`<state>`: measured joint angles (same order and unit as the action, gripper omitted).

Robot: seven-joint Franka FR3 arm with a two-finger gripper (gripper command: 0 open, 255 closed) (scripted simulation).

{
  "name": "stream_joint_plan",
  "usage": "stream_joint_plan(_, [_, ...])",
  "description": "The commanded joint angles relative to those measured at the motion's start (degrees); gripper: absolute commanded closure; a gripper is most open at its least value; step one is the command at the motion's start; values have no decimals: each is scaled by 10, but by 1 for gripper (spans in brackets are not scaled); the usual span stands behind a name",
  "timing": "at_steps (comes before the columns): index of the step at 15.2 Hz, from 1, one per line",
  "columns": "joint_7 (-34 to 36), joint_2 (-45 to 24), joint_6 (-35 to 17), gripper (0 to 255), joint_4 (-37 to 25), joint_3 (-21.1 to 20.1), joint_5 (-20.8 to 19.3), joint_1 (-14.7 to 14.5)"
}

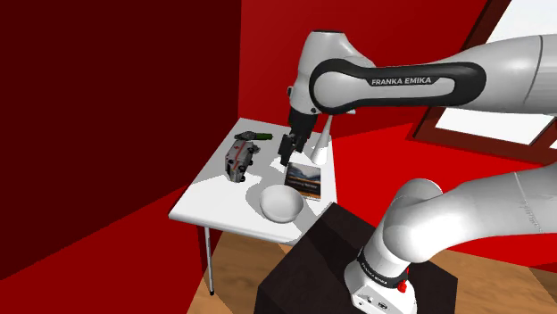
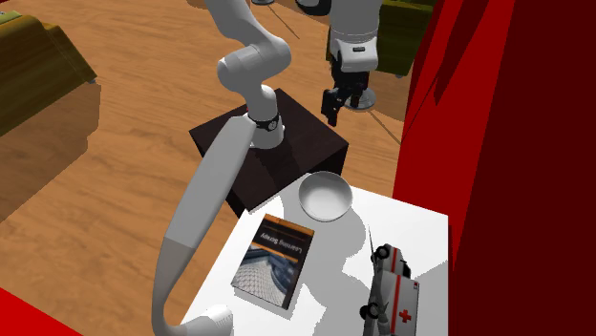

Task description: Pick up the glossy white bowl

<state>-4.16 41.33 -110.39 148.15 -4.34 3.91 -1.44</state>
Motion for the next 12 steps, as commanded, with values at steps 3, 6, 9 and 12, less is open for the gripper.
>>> stream_joint_plan(3, [1,-32,-91,0,59,-13,0,-5])
stream_joint_plan(6, [1,-69,-163,0,93,-22,-2,-7])
stream_joint_plan(9, [3,-119,-238,0,120,-32,-6,-6])
stream_joint_plan(12, [9,-181,-318,0,138,-43,-16,-2])
